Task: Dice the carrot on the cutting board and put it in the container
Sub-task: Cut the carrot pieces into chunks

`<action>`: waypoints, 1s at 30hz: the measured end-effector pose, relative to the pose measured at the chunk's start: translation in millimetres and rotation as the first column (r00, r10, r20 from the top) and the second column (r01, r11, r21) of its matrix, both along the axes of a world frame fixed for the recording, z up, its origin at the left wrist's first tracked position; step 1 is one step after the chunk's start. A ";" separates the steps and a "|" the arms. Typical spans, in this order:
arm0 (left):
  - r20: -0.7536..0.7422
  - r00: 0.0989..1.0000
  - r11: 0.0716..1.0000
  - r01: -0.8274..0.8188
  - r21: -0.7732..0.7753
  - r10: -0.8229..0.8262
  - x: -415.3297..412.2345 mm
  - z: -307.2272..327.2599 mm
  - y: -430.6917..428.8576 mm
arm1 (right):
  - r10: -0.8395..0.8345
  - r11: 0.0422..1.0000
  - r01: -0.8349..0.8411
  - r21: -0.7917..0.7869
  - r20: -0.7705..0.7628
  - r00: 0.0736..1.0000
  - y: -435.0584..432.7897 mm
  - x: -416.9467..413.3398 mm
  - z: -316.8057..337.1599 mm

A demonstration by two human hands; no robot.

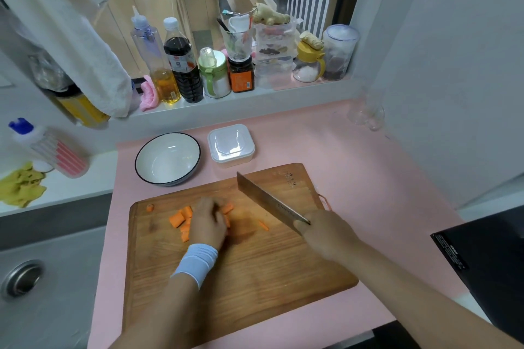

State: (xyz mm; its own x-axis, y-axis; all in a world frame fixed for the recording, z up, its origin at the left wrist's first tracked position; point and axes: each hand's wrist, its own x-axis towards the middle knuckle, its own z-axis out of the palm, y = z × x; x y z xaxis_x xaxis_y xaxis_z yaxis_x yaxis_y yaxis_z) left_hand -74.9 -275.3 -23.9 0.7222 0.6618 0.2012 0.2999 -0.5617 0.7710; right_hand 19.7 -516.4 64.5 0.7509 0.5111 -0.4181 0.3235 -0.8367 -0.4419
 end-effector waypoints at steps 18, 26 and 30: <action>-0.410 0.621 0.715 0.384 -0.585 -0.668 37.1 35.2 22.4 | 0.422 0.885 -0.458 -0.087 0.566 0.708 3.3 1.9 -17.2; -0.352 0.755 0.761 0.286 -0.582 -0.553 42.7 30.8 31.0 | 0.422 0.877 -0.477 -0.064 0.581 0.696 1.9 0.9 -13.2; -0.298 0.903 0.822 0.098 -0.560 -0.310 35.0 30.9 46.0 | 0.352 0.924 -0.376 -0.071 0.540 0.765 -2.5 4.2 -2.6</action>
